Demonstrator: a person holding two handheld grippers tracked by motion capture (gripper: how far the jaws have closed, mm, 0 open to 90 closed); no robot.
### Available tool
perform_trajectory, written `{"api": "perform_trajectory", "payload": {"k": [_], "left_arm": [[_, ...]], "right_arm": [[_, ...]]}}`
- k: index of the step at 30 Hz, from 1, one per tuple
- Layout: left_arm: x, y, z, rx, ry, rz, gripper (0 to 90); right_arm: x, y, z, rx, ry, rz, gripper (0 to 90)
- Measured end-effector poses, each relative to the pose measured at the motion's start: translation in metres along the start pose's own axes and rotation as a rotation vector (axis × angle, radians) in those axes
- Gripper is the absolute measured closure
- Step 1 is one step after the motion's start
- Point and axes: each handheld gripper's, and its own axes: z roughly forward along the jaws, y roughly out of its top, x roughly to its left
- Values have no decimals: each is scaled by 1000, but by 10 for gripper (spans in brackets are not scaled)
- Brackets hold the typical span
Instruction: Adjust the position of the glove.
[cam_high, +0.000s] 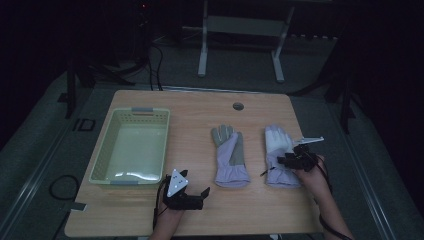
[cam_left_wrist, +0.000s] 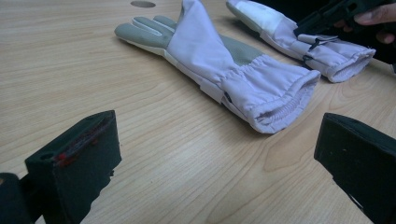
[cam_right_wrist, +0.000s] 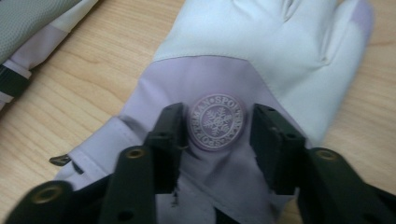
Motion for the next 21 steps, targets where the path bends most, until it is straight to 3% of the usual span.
{"api": "perform_trajectory", "payload": {"k": [3, 9, 12, 15, 21], "left_arm": [[-1, 0, 0, 4, -2, 1, 6], [0, 0, 0, 5, -2, -3, 5], [0, 0, 0, 4, -1, -4, 5], [0, 0, 0, 2, -1, -7, 5], [0, 0, 0, 3, 0, -6, 6]], "right_arm": [[-1, -1, 4, -3, 10, -23, 601], [-6, -8, 4, -42, 57, 17, 682], [1, -7, 3, -39, 33, 38, 758], [2, -6, -1, -52, 32, 78, 781], [3, -2, -12, -74, 19, 102, 794]]}}
